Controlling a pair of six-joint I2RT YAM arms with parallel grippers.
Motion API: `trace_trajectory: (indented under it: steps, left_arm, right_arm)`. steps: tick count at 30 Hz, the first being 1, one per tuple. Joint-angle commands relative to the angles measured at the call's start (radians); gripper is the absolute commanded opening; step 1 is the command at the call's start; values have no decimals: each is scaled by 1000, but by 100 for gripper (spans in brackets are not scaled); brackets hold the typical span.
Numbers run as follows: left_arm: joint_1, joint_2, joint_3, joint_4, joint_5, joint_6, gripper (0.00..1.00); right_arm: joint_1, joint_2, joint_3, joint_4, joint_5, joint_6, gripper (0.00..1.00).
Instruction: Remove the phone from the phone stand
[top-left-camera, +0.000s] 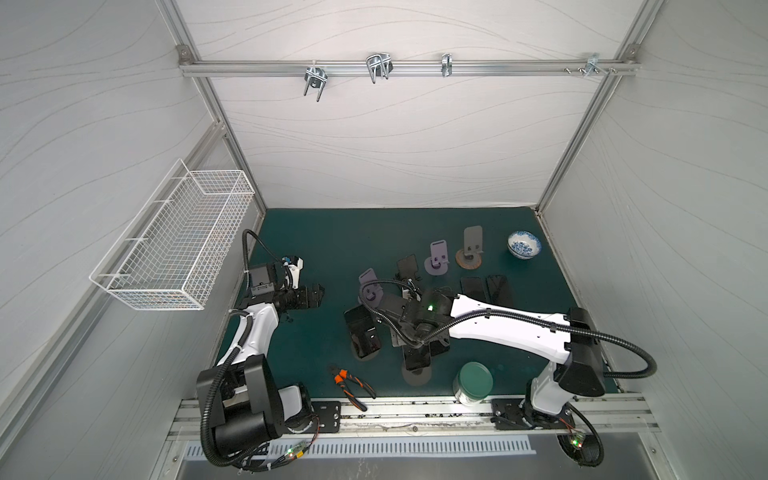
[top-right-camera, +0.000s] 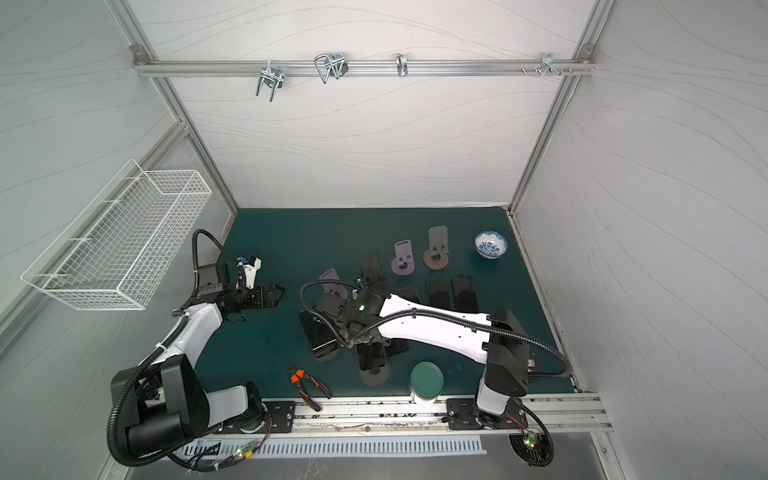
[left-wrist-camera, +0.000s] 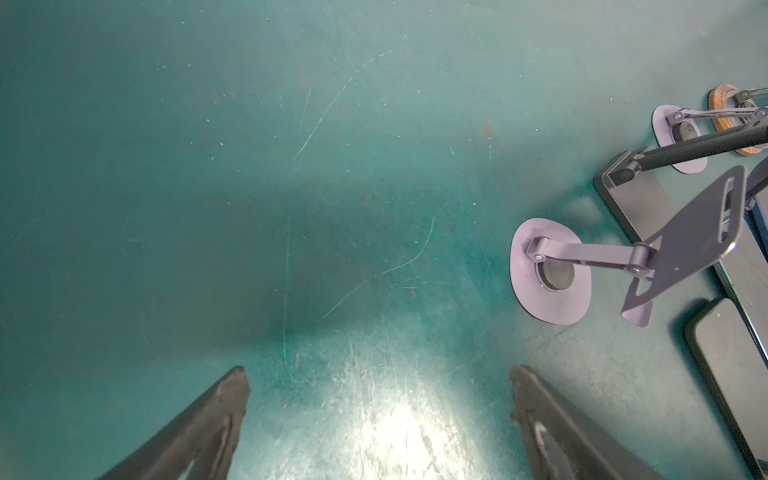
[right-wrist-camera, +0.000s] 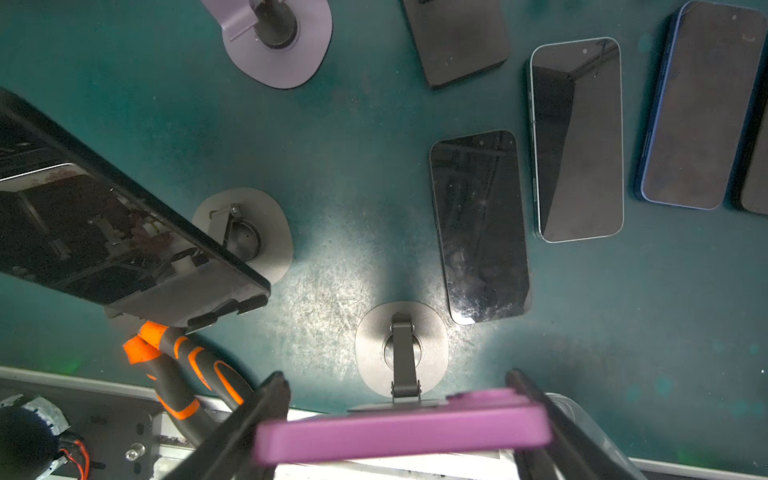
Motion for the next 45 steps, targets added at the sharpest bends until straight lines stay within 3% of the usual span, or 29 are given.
trace_trajectory:
  steps: [1, 31, 41, 45]
  left_arm:
    - [-3, -9, 15, 16, 17, 20, 100]
    - [-2, -3, 19, 14, 11, 17, 100]
    - [-2, -4, 17, 14, 9, 17, 100]
    - [-3, -4, 18, 14, 11, 18, 100]
  right_arm:
    - [-11, 22, -10, -8, -15, 23, 80]
    - [-3, -19, -36, 3, 15, 30, 66]
    - [-19, -1, -53, 28, -28, 21, 81]
    - [-33, 5, -63, 43, -50, 14, 83]
